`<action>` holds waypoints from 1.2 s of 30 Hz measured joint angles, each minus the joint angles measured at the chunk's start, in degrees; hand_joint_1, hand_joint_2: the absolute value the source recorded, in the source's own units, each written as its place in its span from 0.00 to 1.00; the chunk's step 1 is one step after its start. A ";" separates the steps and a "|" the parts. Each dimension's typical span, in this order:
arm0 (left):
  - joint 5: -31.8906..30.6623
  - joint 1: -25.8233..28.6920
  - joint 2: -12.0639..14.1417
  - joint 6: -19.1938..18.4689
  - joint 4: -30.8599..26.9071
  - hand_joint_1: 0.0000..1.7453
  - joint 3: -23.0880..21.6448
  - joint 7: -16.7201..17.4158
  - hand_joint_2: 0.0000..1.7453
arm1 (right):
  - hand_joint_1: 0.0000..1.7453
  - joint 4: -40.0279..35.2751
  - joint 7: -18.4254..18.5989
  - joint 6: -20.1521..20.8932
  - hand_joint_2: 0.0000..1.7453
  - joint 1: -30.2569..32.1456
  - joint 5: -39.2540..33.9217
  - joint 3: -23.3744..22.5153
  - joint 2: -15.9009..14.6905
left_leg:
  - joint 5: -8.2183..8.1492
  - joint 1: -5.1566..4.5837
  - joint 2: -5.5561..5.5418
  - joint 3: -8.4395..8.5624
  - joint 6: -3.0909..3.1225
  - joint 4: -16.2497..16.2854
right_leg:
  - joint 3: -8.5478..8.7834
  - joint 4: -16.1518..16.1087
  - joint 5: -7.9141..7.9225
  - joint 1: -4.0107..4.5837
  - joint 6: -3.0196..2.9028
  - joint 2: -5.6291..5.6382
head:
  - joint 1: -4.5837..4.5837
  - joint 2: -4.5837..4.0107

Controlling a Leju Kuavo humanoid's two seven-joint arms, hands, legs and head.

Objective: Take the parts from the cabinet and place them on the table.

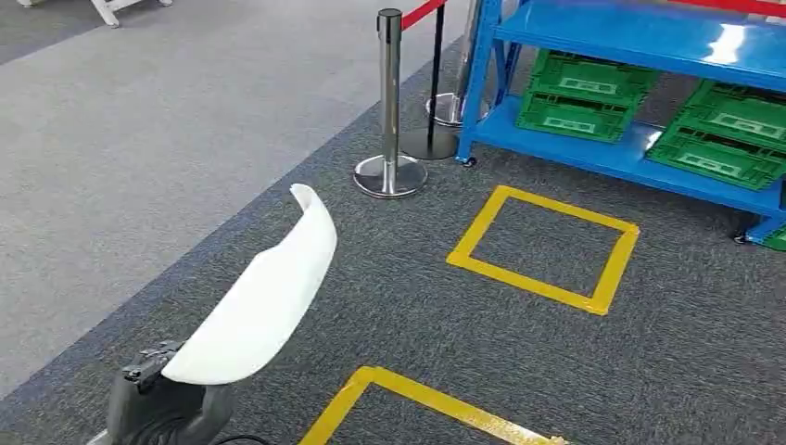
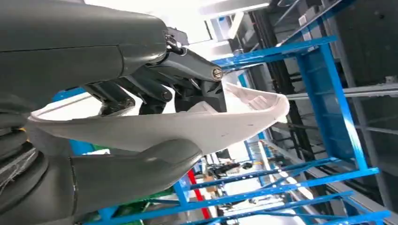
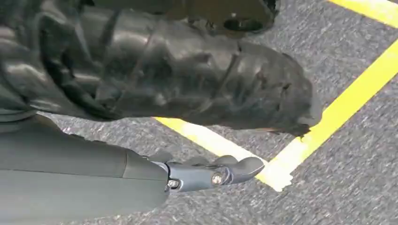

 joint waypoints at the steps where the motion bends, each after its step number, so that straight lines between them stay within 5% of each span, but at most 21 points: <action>1: 0.00 0.07 0.00 0.02 0.00 1.00 0.00 0.00 1.00 | 0.00 -0.02 0.00 -0.02 0.00 -0.11 0.02 0.00 -0.02 | -1.05 0.04 0.94 -0.58 -0.37 0.89 | 0.05 -0.08 0.21 -0.11 -0.21 -0.67 | -0.16 -0.02; 4: -0.02 -0.11 0.05 0.09 0.04 1.00 -0.11 -0.02 1.00 | 0.00 -0.02 -0.05 -0.09 0.00 -0.11 0.09 0.00 -0.02 | -7.75 0.74 2.19 -5.57 -1.76 13.06 | -0.27 -0.06 0.33 0.01 -0.53 -2.47 | -1.16 -0.02; 6: -0.20 -0.09 0.11 0.22 0.15 1.00 -0.17 -0.02 1.00 | 0.00 -0.02 -0.05 -0.09 0.00 -0.07 0.15 0.00 -0.02 | -8.82 0.99 2.28 -7.25 -2.13 17.50 | -0.44 0.02 0.33 0.04 -0.53 -3.79 | -1.18 0.00; 7: -0.24 -0.08 0.11 0.28 0.20 1.00 -0.20 -0.02 1.00 | 0.00 -0.02 -0.05 -0.09 0.00 -0.10 0.15 0.00 -0.02 | -7.44 1.07 2.40 -6.22 -2.13 15.98 | -0.43 0.03 0.33 0.05 -0.52 -4.43 | -1.18 0.00; 9: -0.46 -0.07 0.13 0.53 0.20 1.00 -0.22 -0.02 1.00 | 0.00 -0.02 -0.05 -0.09 0.00 -0.21 0.17 0.00 0.00 | -2.71 1.01 3.37 -1.15 -1.71 6.66 | -0.23 0.03 0.30 0.06 -0.47 -5.55 | -1.22 -0.02; 10: -0.61 -0.08 0.13 0.68 0.20 1.00 -0.24 -0.02 1.00 | 0.00 -0.02 -0.05 -0.09 0.00 -0.25 0.20 0.02 0.00 | -0.95 0.72 5.69 1.59 -1.21 1.60 | -0.09 0.03 0.23 0.11 -0.34 -6.00 | -1.22 -0.02; 11: -0.68 -0.28 0.13 0.77 0.22 1.00 -0.26 0.02 1.00 | 0.00 -0.02 -0.05 -0.07 0.00 -0.22 0.20 0.02 0.00 | -1.85 0.10 7.11 2.29 -0.81 -0.12 | -0.16 0.16 0.07 0.51 0.06 -6.46 | -1.29 0.00; 15: -0.68 0.09 0.18 0.87 0.22 1.00 -0.24 -0.02 1.00 | 0.00 -0.02 -0.05 -0.09 0.00 -0.51 0.20 0.02 0.00 | -1.41 0.01 4.96 1.39 1.07 -0.85 | -0.08 0.00 0.21 0.60 1.35 -8.72 | -1.18 0.00; 17: -0.68 -0.01 0.18 0.87 0.22 1.00 -0.28 -0.02 1.00 | 0.00 -0.02 -0.07 -0.09 0.00 -0.52 0.22 0.04 0.00 | -0.77 0.45 4.11 1.72 1.86 -1.53 | -1.63 2.84 -2.47 0.22 1.69 -4.15 | -0.77 0.00; 20: -0.85 -0.12 0.22 0.94 0.28 1.00 -0.33 -0.02 1.00 | 0.00 -0.02 -0.05 -0.04 0.00 -0.11 0.24 0.09 0.00 | -0.60 0.32 2.25 1.23 2.19 -1.41 | -7.74 16.19 -8.50 0.23 1.86 -1.90 | -0.02 0.00; 22: -0.87 -0.10 0.24 0.96 0.44 1.00 -0.33 -0.02 1.00 | 0.00 0.00 -0.05 -0.04 0.00 0.06 0.33 0.09 0.00 | -0.57 0.23 0.81 1.19 2.22 -1.19 | -8.29 17.01 -7.08 0.23 1.92 -1.79 | -0.04 0.00; 24: -0.87 -0.12 0.24 1.01 0.46 1.00 -0.33 -0.02 1.00 | 0.00 0.00 -0.05 -0.04 0.00 -0.05 0.33 0.09 0.00 | -0.69 0.26 -0.63 1.20 2.05 -0.81 | -4.76 9.38 -2.19 0.17 1.82 -1.39 | 0.00 -0.02; 25: -0.94 -0.13 0.24 1.05 0.46 1.00 -0.33 -0.02 1.00 | 0.00 0.00 -0.05 -0.04 0.00 -0.14 0.33 0.09 0.00 | -0.81 0.30 -1.35 1.16 1.87 -0.49 | -2.56 4.52 0.22 0.01 1.72 -0.09 | 0.00 0.00; 26: -1.03 -0.22 0.26 1.09 0.48 1.00 -0.35 -0.02 1.00 | 0.00 -0.02 -0.02 -0.02 0.00 -0.16 0.33 0.09 0.00 | -0.96 0.03 -1.86 0.79 1.54 -0.07 | -1.70 2.53 -0.37 -0.15 1.56 2.68 | 0.02 -0.02; 30: -1.38 -0.13 0.29 1.72 0.48 1.00 -0.39 0.00 1.00 | 0.00 0.00 0.02 0.06 0.00 -0.17 0.35 0.13 0.00 | -0.31 0.43 -4.27 -0.79 0.20 0.75 | -1.10 1.61 -0.50 0.02 0.79 0.98 | 0.04 -0.02; 31: -1.46 -0.12 0.31 1.95 0.48 1.00 -0.39 0.00 1.00 | 0.00 0.00 0.02 0.09 0.00 -0.19 0.37 0.13 0.13 | -0.87 0.47 -3.61 -1.00 0.07 1.16 | -0.96 1.23 -0.23 -0.53 0.28 0.17 | 0.11 -0.02; 32: -1.60 -0.27 0.31 2.16 0.48 1.00 -0.42 0.00 1.00 | 0.00 -0.02 0.02 0.09 0.00 -0.21 0.37 0.13 0.11 | -2.07 0.16 -0.62 -1.62 -0.41 2.88 | -0.87 1.19 -0.20 -0.37 0.19 -0.33 | -0.22 0.00; 33: -1.94 -0.56 0.35 2.43 0.48 1.00 -0.44 -0.02 1.00 | 0.00 -0.02 0.04 0.09 0.00 -0.20 0.37 0.15 0.13 | -4.23 0.33 1.14 -3.39 -0.84 6.73 | -0.84 1.21 -0.29 -0.26 -0.13 -1.20 | -0.98 0.00; 35: -2.01 -0.53 0.44 3.10 0.48 1.00 -0.48 -0.02 1.00 | 0.00 -0.02 0.13 0.09 0.00 0.05 0.39 0.15 0.11 | -7.87 0.65 2.25 -7.52 -1.30 15.55 | -0.83 1.24 -0.47 -0.09 -0.37 -2.89 | -1.01 -0.02; 36: -2.01 -0.52 0.44 3.21 0.48 1.00 -0.48 -0.02 1.00 | 0.00 -0.02 0.13 0.09 0.00 0.11 0.39 0.15 0.11 | -8.34 0.79 2.33 -8.73 -1.40 17.98 | -0.83 1.25 -0.51 -0.04 -0.40 -3.68 | -1.03 0.00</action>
